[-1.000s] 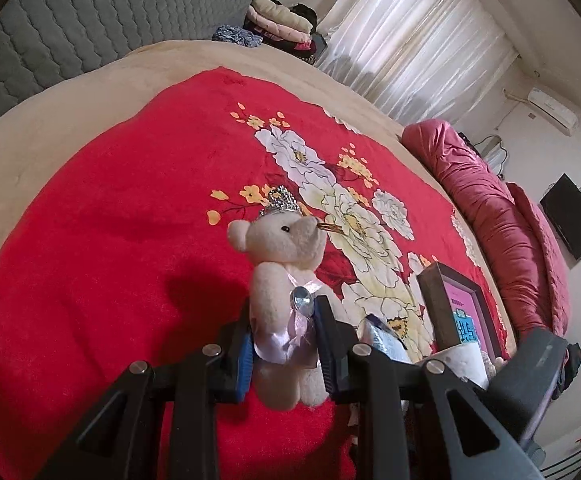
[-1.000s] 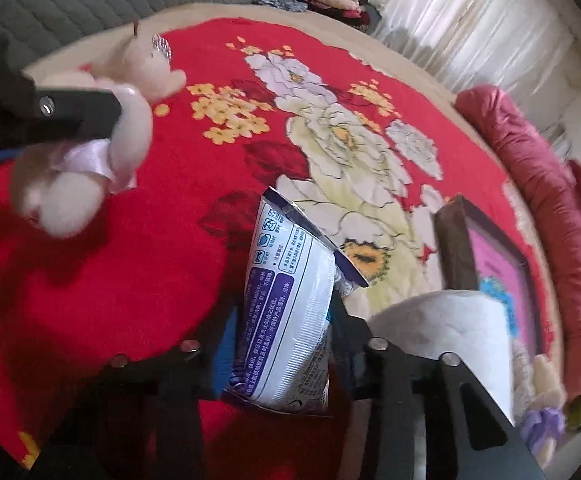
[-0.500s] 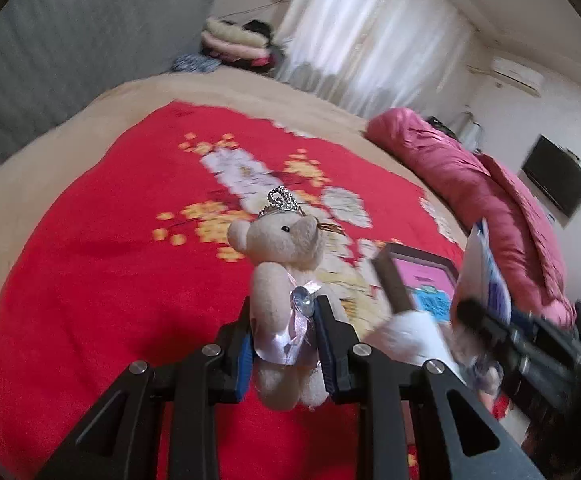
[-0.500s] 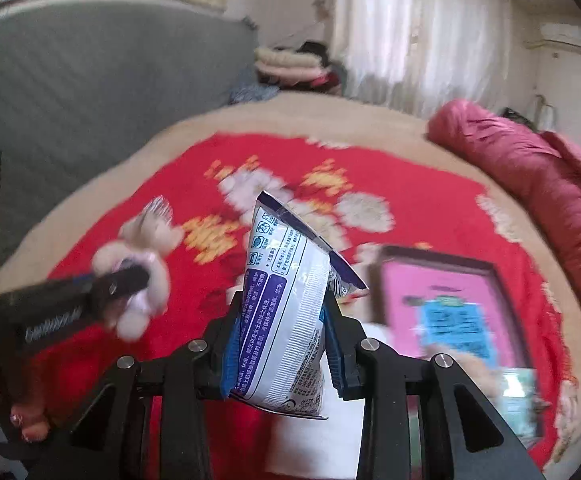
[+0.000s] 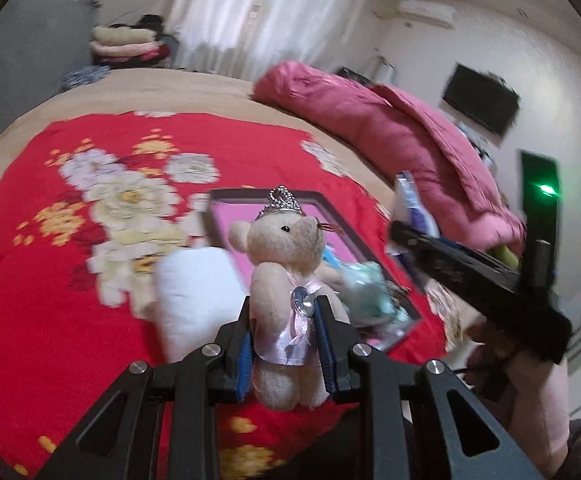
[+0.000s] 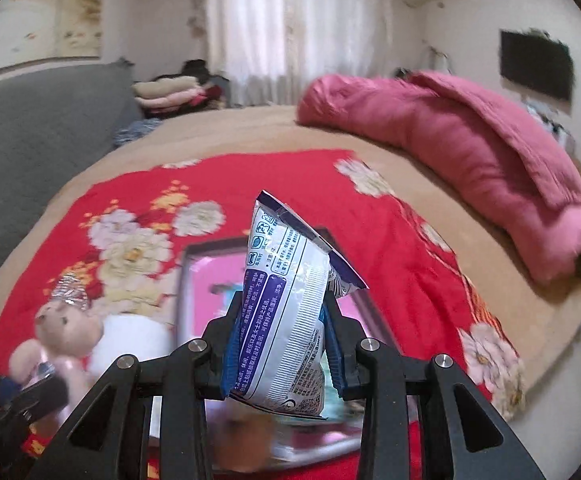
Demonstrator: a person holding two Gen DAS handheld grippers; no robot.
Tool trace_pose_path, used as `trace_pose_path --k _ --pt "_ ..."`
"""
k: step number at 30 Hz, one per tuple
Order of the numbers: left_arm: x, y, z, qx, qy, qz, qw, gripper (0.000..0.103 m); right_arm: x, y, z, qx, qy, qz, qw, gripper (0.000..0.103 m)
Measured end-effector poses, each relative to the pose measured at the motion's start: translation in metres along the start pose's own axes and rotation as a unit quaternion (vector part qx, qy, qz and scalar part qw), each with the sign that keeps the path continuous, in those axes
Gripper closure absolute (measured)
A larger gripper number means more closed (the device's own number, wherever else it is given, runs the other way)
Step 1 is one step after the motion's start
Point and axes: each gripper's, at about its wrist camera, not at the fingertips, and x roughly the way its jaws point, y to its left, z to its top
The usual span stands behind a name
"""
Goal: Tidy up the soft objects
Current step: 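Carry the pink-dress bear with the left tool while the right carries the packet to the tray, then lower the blue-white packet into the tray and open the right tool while the left releases the bear there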
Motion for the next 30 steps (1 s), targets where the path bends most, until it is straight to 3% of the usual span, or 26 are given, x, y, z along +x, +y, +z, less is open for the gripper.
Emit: trace_pose_path --k 6,11,17,22,24,26,30 --pt "0.029 -0.051 0.004 0.046 0.026 -0.005 0.9986 0.075 0.012 -0.052 -0.016 0.029 0.029 -0.012 0.999 0.067" --pt "0.054 -0.074 0.003 0.065 0.053 -0.008 0.9965 0.075 0.034 -0.071 -0.029 0.025 0.065 -0.014 0.998 0.067" --pt "0.080 -0.086 -0.001 0.072 0.079 -0.003 0.9943 0.075 0.065 -0.078 -0.048 0.031 0.097 0.013 0.995 0.067" --pt "0.098 -0.084 0.000 0.066 0.095 0.002 0.9933 0.075 0.076 -0.087 -0.054 0.051 0.093 0.036 0.994 0.063" --pt "0.105 -0.083 0.001 0.061 0.101 0.004 0.9929 0.075 0.077 -0.094 -0.055 0.069 0.086 0.048 0.993 0.057" --pt "0.109 -0.081 0.002 0.060 0.105 0.005 0.9926 0.075 0.077 -0.100 -0.057 0.090 0.083 0.061 0.991 0.044" --pt "0.117 -0.079 0.002 0.059 0.111 0.010 0.9920 0.075 0.073 -0.118 -0.061 0.147 0.068 0.095 0.982 0.036"
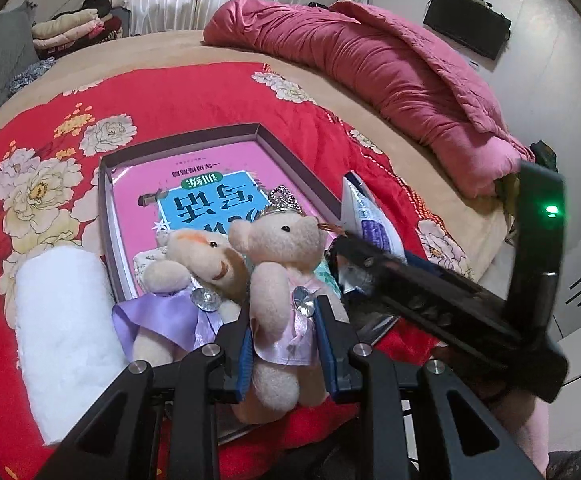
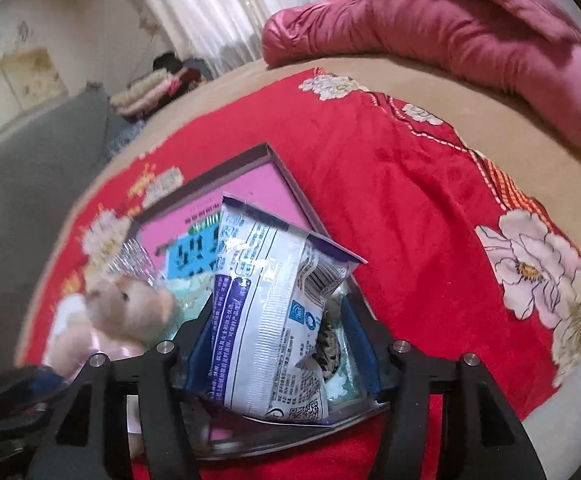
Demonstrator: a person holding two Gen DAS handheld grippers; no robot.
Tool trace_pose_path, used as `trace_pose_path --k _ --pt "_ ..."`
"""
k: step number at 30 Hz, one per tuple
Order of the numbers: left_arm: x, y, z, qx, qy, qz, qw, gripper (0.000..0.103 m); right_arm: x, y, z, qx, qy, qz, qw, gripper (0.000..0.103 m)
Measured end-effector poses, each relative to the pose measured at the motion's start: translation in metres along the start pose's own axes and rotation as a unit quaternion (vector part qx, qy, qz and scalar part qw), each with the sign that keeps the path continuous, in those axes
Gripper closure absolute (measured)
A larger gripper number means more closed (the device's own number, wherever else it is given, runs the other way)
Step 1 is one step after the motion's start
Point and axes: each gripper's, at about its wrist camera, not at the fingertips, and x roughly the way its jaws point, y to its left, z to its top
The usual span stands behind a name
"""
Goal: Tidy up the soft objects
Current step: 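Lower the blue-white packet into the tray and open the right tool while the left releases the bear there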
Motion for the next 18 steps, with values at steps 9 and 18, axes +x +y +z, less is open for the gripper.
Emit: trace_pose_path --k 9,18 --pt "0.009 -0.002 0.004 0.001 0.005 0.009 0.9999 0.073 -0.022 -0.008 0.007 0.027 -0.041 0.013 0.999 0.033" --pt "0.003 -0.001 0.005 0.001 -0.006 0.003 1.0000 0.054 -0.033 -0.010 0.010 0.033 -0.057 0.006 0.998 0.033"
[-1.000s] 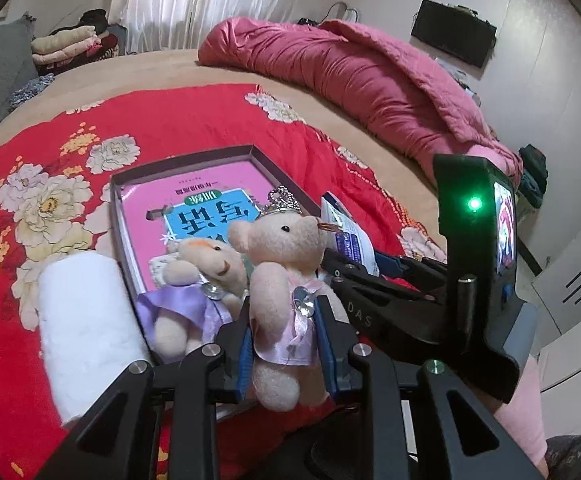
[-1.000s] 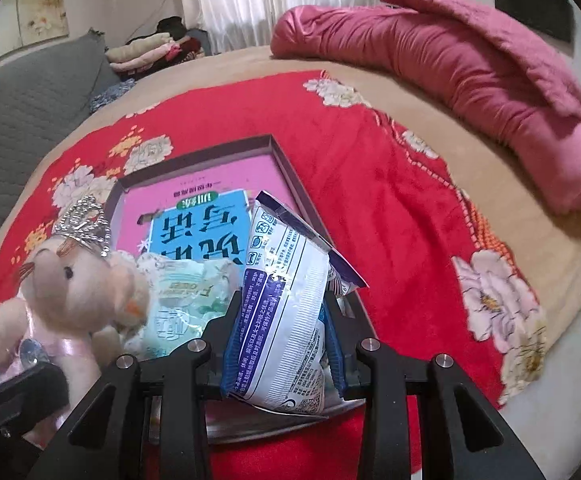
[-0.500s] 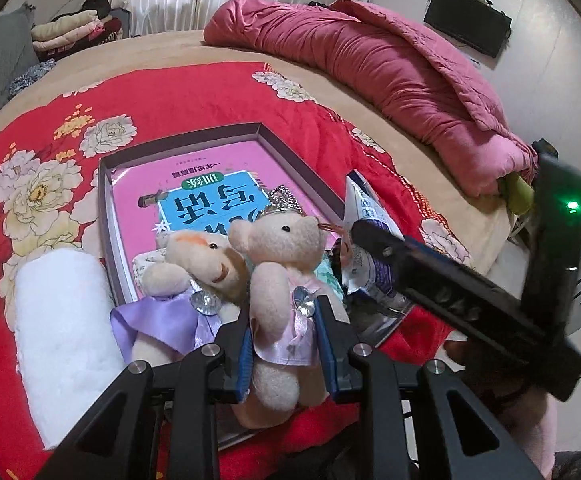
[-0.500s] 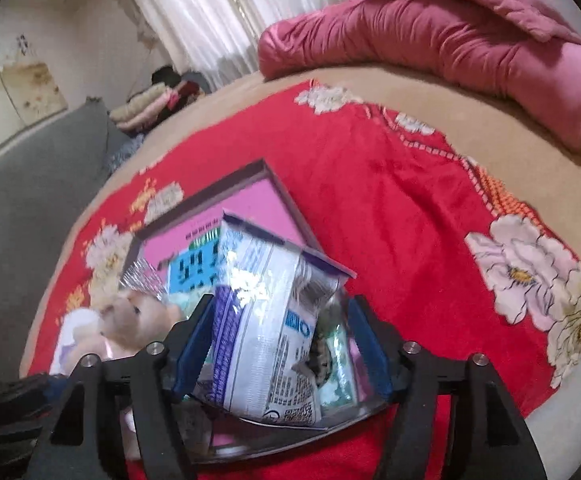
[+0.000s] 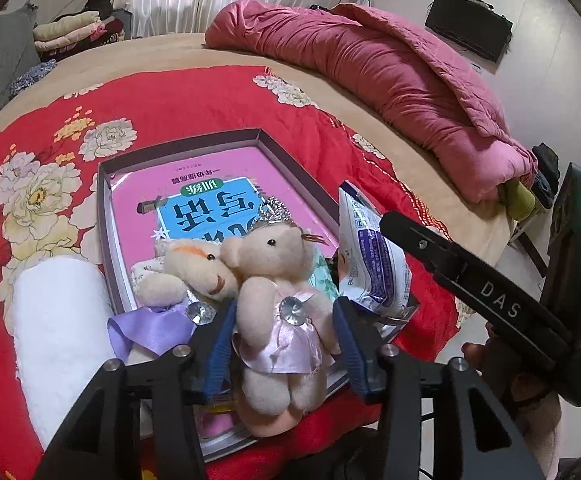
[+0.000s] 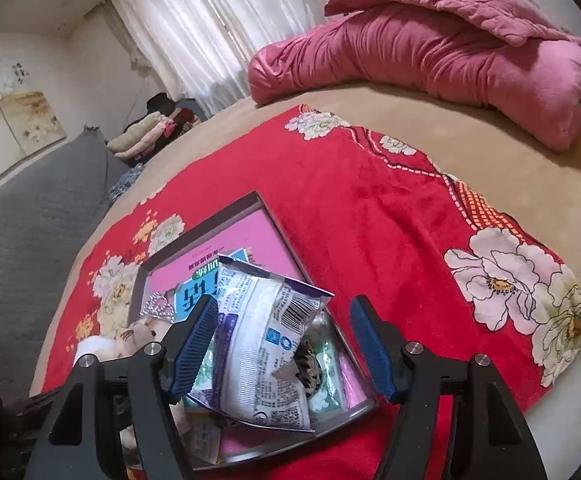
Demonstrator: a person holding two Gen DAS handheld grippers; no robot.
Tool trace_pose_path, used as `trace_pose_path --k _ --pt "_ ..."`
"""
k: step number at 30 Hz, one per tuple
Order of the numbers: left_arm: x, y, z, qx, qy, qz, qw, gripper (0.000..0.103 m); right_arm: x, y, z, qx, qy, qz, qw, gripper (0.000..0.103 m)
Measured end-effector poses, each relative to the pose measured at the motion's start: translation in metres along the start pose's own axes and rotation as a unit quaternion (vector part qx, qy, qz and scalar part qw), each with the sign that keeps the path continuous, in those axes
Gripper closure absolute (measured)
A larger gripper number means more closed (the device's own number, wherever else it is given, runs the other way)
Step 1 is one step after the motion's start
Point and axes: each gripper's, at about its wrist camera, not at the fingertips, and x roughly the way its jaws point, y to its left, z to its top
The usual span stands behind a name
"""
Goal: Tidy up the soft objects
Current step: 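Lower the blue-white packet into the tray and open the right tool while the left releases the bear there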
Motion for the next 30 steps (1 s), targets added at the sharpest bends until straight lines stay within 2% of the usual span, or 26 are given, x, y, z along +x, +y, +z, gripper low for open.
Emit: trace_pose_path --k 2,4,12,18,24,30 --pt "-0.002 0.000 0.000 0.002 -0.001 0.002 1.0000 0.053 -0.002 0.001 0.001 0.000 -0.003 0.002 1.000 0.033" --pt "-0.004 0.000 0.000 0.002 -0.003 0.003 1.0000 0.048 -0.005 0.003 0.001 0.000 -0.006 0.005 1.000 0.033" --pt "-0.021 0.005 0.005 0.002 -0.025 0.012 0.9996 0.043 -0.016 0.010 0.003 -0.005 -0.020 0.009 1.000 0.033" --pt "-0.038 0.015 0.007 -0.007 -0.046 0.013 0.9988 0.043 -0.021 0.018 0.003 -0.012 -0.025 0.008 1.000 0.033" --pt "-0.062 0.036 0.001 -0.026 -0.071 0.034 0.9965 0.042 -0.032 0.031 0.002 -0.031 -0.032 0.001 0.999 0.033" --pt "-0.082 0.055 -0.009 -0.041 -0.080 0.050 0.9947 0.042 -0.041 0.051 -0.004 -0.058 -0.029 -0.013 0.998 0.030"
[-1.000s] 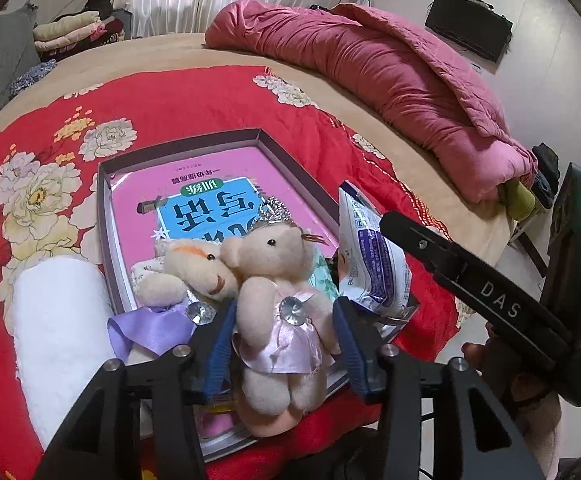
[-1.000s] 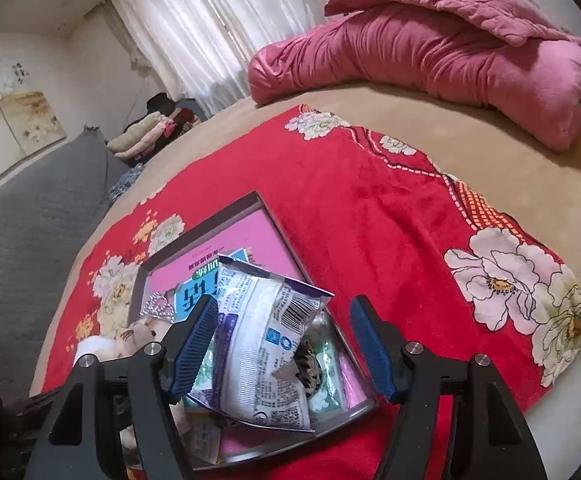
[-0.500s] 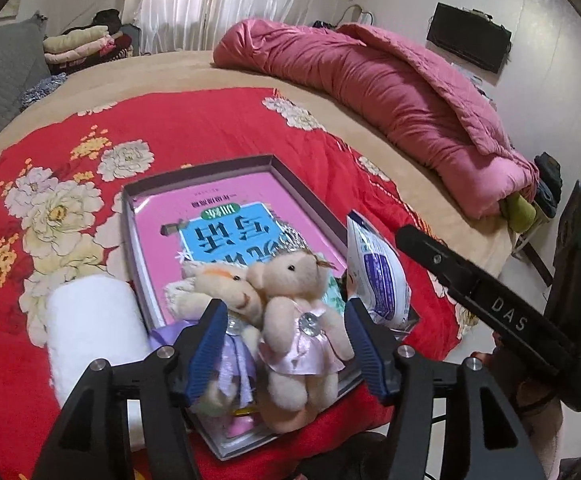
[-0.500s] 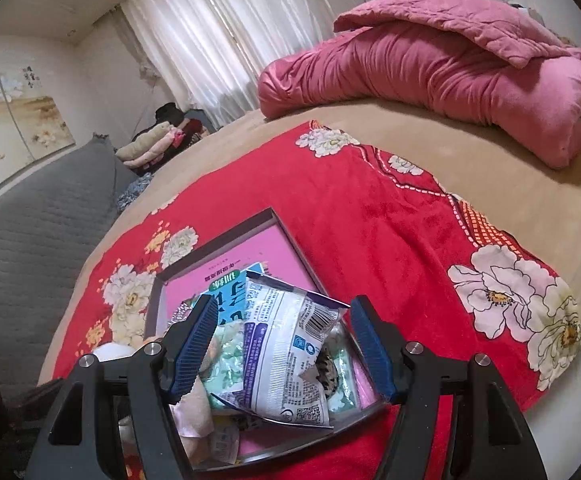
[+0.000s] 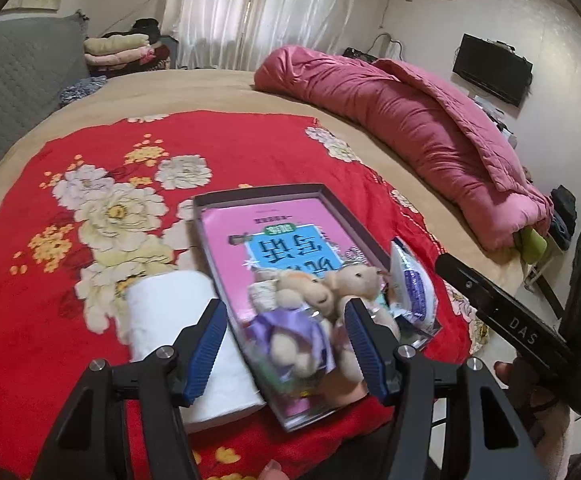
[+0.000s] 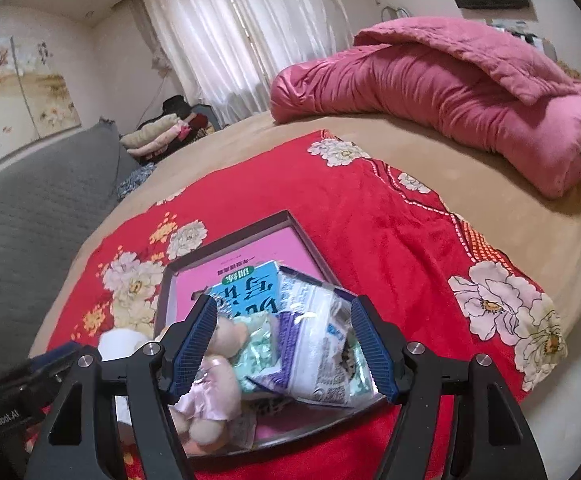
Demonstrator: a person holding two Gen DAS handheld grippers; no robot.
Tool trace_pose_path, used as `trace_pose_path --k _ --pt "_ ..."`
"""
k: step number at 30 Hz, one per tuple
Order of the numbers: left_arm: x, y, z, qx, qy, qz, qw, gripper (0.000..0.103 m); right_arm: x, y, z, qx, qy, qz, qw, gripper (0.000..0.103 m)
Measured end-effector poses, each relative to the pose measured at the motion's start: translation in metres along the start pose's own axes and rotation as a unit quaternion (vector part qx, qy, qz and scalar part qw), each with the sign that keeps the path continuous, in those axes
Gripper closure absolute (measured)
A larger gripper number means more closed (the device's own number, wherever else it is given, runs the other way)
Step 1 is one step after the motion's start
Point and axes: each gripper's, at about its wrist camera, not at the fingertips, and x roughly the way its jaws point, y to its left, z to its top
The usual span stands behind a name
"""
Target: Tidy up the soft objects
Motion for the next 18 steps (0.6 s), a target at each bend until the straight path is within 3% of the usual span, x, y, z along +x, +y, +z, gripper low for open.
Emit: trace_pose_path --k 18 --pt "-0.041 0.033 -0.029 -0.002 -0.003 0.028 0.9996 0.042 -0.042 0.085 -0.044 -0.079 0.005 -0.007 0.997 0.029"
